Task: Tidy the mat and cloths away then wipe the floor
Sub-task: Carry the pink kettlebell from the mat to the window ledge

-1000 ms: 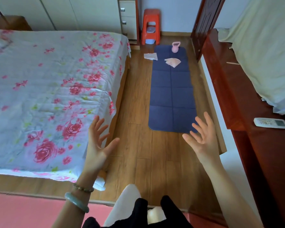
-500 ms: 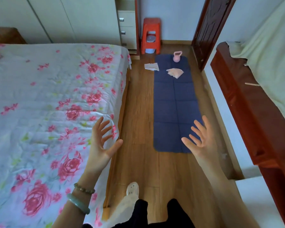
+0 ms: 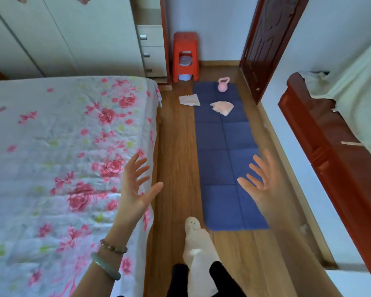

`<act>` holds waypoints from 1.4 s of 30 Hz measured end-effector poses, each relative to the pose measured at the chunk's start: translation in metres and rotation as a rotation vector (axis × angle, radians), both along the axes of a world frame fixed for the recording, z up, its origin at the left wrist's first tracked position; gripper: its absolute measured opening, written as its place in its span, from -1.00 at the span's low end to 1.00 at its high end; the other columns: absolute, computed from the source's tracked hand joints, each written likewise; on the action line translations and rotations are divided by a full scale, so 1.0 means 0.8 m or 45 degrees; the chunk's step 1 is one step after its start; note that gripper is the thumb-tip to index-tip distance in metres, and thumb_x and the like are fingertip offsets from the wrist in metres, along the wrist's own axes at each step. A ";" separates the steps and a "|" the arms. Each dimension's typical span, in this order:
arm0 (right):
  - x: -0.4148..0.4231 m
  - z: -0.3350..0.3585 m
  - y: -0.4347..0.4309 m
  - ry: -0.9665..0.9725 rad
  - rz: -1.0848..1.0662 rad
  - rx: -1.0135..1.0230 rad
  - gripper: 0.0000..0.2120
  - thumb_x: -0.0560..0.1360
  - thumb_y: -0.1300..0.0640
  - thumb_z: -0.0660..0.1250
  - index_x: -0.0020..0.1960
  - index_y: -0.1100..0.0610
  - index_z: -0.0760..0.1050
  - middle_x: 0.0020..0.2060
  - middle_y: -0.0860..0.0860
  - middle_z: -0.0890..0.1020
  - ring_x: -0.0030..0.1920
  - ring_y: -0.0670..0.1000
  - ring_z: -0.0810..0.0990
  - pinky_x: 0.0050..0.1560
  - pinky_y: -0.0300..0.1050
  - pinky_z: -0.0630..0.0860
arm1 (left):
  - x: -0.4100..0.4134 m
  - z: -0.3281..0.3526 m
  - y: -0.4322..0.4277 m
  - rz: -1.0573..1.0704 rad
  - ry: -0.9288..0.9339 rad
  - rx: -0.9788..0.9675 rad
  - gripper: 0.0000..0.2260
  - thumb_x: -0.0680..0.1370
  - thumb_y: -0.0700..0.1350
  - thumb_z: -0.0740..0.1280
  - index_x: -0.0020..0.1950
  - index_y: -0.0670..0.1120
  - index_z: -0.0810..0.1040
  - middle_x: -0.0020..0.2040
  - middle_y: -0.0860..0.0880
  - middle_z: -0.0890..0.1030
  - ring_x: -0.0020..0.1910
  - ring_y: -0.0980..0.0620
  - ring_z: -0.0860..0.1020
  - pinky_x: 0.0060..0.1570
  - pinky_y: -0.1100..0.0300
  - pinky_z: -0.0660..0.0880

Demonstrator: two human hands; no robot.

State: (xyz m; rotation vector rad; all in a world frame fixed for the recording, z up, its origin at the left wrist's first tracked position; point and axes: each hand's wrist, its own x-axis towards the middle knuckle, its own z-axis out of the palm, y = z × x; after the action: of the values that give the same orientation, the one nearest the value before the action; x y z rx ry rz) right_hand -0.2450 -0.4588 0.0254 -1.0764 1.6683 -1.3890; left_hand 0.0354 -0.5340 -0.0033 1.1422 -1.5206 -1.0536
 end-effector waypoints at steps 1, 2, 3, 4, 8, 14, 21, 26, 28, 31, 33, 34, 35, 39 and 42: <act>-0.006 -0.001 -0.025 0.005 -0.003 0.002 -0.21 0.42 0.29 0.42 0.49 -0.06 0.10 0.41 -0.08 0.33 0.36 -0.08 0.38 0.33 0.01 0.41 | -0.006 -0.002 -0.026 0.002 -0.002 0.003 -0.29 0.35 0.11 0.44 0.43 0.21 0.19 0.37 0.07 0.40 0.31 0.10 0.44 0.20 0.13 0.46; -0.012 -0.002 -0.052 0.008 -0.008 -0.001 -0.21 0.42 0.29 0.42 0.50 -0.04 0.10 0.41 -0.07 0.33 0.36 -0.08 0.38 0.33 -0.01 0.41 | -0.011 -0.004 -0.053 0.001 -0.001 0.003 -0.28 0.35 0.12 0.43 0.43 0.20 0.19 0.37 0.07 0.39 0.31 0.11 0.43 0.20 0.13 0.46; -0.019 -0.003 -0.080 0.013 -0.012 -0.007 -0.21 0.42 0.30 0.42 0.50 -0.03 0.10 0.41 -0.06 0.34 0.36 -0.08 0.38 0.32 -0.02 0.42 | -0.018 -0.006 -0.080 -0.001 -0.003 -0.003 -0.28 0.35 0.12 0.43 0.44 0.18 0.18 0.37 0.07 0.39 0.31 0.11 0.43 0.20 0.14 0.46; -0.027 -0.004 -0.109 0.022 -0.012 -0.012 -0.21 0.42 0.29 0.42 0.50 -0.02 0.10 0.41 -0.06 0.34 0.36 -0.08 0.39 0.31 -0.05 0.42 | -0.024 -0.007 -0.108 0.000 -0.011 -0.011 -0.27 0.35 0.12 0.43 0.46 0.15 0.18 0.37 0.07 0.39 0.31 0.10 0.43 0.21 0.13 0.46; -0.063 -0.005 -0.227 0.015 -0.014 -0.025 -0.21 0.43 0.29 0.42 0.50 -0.04 0.10 0.39 -0.08 0.35 0.34 -0.08 0.40 0.28 -0.08 0.43 | -0.053 -0.003 -0.221 0.020 -0.023 -0.012 -0.24 0.35 0.11 0.43 0.47 0.09 0.19 0.35 0.07 0.40 0.29 0.11 0.45 0.20 0.18 0.49; -0.107 0.004 -0.390 0.005 0.003 -0.030 -0.20 0.41 0.31 0.43 0.49 -0.04 0.11 0.36 -0.09 0.36 0.34 -0.06 0.40 0.28 -0.01 0.44 | -0.097 0.012 -0.380 0.031 -0.037 -0.020 -0.25 0.34 0.14 0.42 0.46 0.09 0.20 0.35 0.09 0.41 0.28 0.10 0.47 0.18 0.19 0.48; -0.134 -0.005 -0.558 0.043 0.047 0.003 -0.20 0.42 0.30 0.43 0.50 -0.05 0.09 0.37 -0.08 0.36 0.33 -0.09 0.40 0.25 -0.10 0.44 | -0.134 0.009 -0.551 0.057 -0.033 -0.012 -0.29 0.35 0.12 0.44 0.43 0.13 0.20 0.35 0.10 0.40 0.26 0.12 0.47 0.13 0.33 0.48; -0.145 -0.024 -0.700 0.066 0.013 -0.018 -0.21 0.41 0.29 0.44 0.47 -0.08 0.11 0.36 -0.09 0.36 0.29 -0.12 0.42 0.22 -0.12 0.45 | -0.152 -0.001 -0.698 0.040 -0.029 -0.006 -0.30 0.36 -0.02 0.44 0.43 0.10 0.20 0.33 0.13 0.40 0.25 0.12 0.47 0.09 0.40 0.47; -0.149 -0.029 -0.759 0.061 -0.019 -0.034 -0.21 0.41 0.30 0.44 0.46 -0.07 0.12 0.31 -0.15 0.39 0.26 -0.15 0.44 0.21 -0.12 0.46 | -0.156 -0.004 -0.762 0.019 -0.031 0.006 -0.29 0.37 -0.01 0.44 0.44 0.09 0.20 0.32 0.15 0.39 0.25 0.13 0.47 0.08 0.41 0.47; -0.154 -0.028 -0.847 0.033 -0.060 -0.062 -0.22 0.40 0.33 0.44 0.41 -0.14 0.13 0.25 -0.26 0.38 0.24 -0.21 0.44 0.18 -0.15 0.48 | -0.162 0.000 -0.858 -0.024 -0.045 0.011 -0.29 0.37 -0.01 0.44 0.45 0.10 0.20 0.32 0.19 0.39 0.25 0.15 0.47 0.11 0.37 0.48; -0.157 -0.023 -0.901 0.017 -0.074 -0.085 -0.22 0.40 0.33 0.44 0.38 -0.21 0.14 0.25 -0.26 0.38 0.26 -0.21 0.43 0.17 -0.18 0.48 | -0.167 0.005 -0.917 -0.047 -0.062 0.008 -0.30 0.37 -0.02 0.44 0.44 0.10 0.20 0.32 0.21 0.38 0.25 0.17 0.46 0.12 0.34 0.48; -0.159 -0.021 -0.926 0.016 -0.086 -0.097 -0.22 0.40 0.33 0.44 0.38 -0.22 0.14 0.26 -0.26 0.38 0.27 -0.19 0.43 0.16 -0.19 0.47 | -0.170 0.008 -0.946 -0.058 -0.077 -0.001 -0.30 0.37 -0.01 0.44 0.44 0.10 0.20 0.31 0.21 0.39 0.25 0.19 0.46 0.10 0.35 0.48; -0.161 -0.020 -0.949 0.013 -0.097 -0.101 -0.22 0.40 0.32 0.44 0.39 -0.20 0.14 0.26 -0.26 0.38 0.28 -0.18 0.43 0.16 -0.20 0.47 | -0.174 0.010 -0.973 -0.068 -0.090 -0.003 -0.30 0.37 -0.01 0.44 0.44 0.10 0.20 0.31 0.22 0.39 0.24 0.21 0.46 0.07 0.38 0.48; -0.177 -0.018 -1.028 0.000 -0.173 -0.098 -0.23 0.41 0.30 0.44 0.43 -0.14 0.14 0.31 -0.13 0.39 0.29 -0.18 0.42 0.19 -0.21 0.46 | -0.198 0.016 -1.065 -0.109 -0.110 0.008 -0.29 0.37 0.00 0.44 0.45 0.07 0.20 0.28 0.22 0.40 0.22 0.26 0.45 0.02 0.46 0.46; -0.194 -0.021 -1.084 0.020 -0.195 -0.084 -0.23 0.40 0.28 0.45 0.44 -0.13 0.14 0.36 -0.06 0.38 0.30 -0.14 0.42 0.17 -0.25 0.47 | -0.219 0.014 -1.126 -0.143 -0.137 0.000 -0.30 0.37 0.00 0.44 0.45 0.09 0.20 0.29 0.20 0.40 0.20 0.24 0.47 0.03 0.43 0.47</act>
State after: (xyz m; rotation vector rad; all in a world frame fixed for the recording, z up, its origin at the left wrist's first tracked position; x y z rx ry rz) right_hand -0.3999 -1.3259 0.0084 -1.0156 1.7577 -1.5460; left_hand -0.1399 -1.4344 0.0082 1.1402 -1.6857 -1.0814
